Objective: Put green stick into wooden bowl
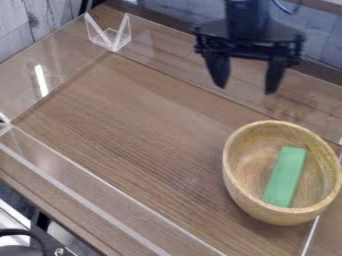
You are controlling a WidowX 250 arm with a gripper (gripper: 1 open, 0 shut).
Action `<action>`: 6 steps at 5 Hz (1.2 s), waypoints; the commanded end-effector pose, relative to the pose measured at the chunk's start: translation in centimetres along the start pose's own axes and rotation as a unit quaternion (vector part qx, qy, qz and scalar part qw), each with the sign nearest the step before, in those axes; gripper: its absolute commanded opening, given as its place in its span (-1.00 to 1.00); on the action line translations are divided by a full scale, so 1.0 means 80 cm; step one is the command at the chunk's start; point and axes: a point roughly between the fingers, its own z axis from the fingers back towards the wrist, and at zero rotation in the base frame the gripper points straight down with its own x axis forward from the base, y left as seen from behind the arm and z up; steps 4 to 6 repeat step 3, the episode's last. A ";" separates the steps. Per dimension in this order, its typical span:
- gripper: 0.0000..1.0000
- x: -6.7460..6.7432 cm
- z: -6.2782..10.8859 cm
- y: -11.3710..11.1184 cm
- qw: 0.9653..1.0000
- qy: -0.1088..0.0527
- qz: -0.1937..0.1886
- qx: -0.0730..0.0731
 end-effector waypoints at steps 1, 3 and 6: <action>1.00 0.012 0.004 0.012 1.000 -0.026 0.009 -0.002; 1.00 0.034 0.008 0.007 0.999 -0.033 -0.021 0.000; 1.00 0.034 0.008 0.007 0.999 -0.033 -0.021 0.000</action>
